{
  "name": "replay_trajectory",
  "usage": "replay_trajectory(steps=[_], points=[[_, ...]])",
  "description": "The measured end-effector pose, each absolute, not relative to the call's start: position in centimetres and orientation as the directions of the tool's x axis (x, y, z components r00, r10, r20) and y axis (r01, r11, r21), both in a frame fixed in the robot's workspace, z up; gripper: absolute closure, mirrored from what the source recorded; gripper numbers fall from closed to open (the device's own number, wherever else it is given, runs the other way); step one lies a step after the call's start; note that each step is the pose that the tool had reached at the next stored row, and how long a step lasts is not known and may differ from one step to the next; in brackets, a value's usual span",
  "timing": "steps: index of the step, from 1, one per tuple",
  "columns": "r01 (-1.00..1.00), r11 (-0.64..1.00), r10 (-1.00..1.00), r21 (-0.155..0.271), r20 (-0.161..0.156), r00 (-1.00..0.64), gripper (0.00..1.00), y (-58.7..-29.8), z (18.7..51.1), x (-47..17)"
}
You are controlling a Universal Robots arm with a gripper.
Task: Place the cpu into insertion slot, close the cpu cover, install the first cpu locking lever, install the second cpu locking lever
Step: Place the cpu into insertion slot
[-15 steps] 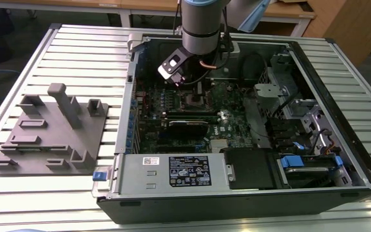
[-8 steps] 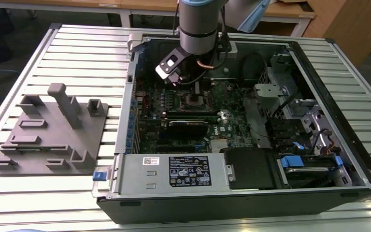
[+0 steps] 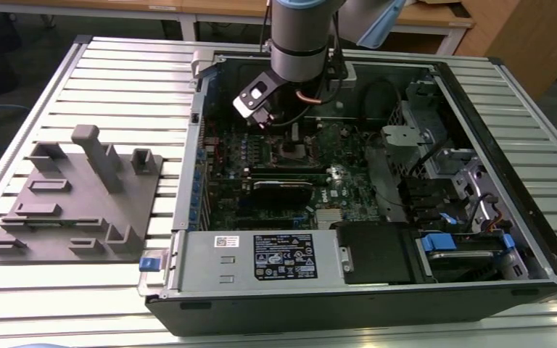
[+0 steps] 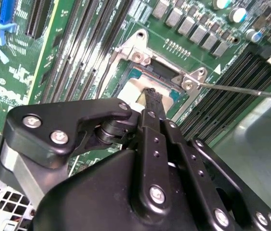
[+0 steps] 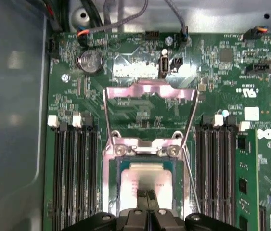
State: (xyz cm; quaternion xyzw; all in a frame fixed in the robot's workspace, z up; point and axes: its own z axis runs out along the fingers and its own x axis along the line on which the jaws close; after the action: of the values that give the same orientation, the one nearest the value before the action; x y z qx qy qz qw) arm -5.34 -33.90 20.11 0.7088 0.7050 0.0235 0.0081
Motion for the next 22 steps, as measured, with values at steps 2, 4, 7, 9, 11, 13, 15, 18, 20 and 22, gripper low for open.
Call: replay_trajectory(steps=[2,4,7,9,11,13,15,18,20,22], points=[[0.999,-0.006,1.000,0.045,0.022,0.005,0.90,-33.91,20.11,-5.09],[0.999,-0.007,1.000,0.044,0.022,0.006,0.90,-33.91,20.11,-5.07],[0.999,-0.007,1.000,0.044,0.021,0.006,0.90,-33.91,19.91,-5.07],[0.999,-0.007,1.000,0.044,0.021,0.006,0.90,-33.92,19.89,-5.07],[0.999,-0.007,1.000,0.044,0.021,0.006,0.90,-33.91,19.86,-5.07],[0.999,-0.007,1.000,0.044,0.022,0.006,0.90,-33.91,19.86,-5.07],[0.999,-0.007,1.000,0.044,0.022,0.006,0.90,-33.91,19.83,-5.07],[0.999,-0.007,1.000,0.044,0.021,0.006,0.90,-33.92,19.74,-5.07],[0.999,-0.007,1.000,0.044,0.021,0.006,0.90,-33.92,19.71,-5.07],[0.999,-0.007,1.000,0.044,0.021,0.006,0.90,-33.92,19.71,-5.07]])
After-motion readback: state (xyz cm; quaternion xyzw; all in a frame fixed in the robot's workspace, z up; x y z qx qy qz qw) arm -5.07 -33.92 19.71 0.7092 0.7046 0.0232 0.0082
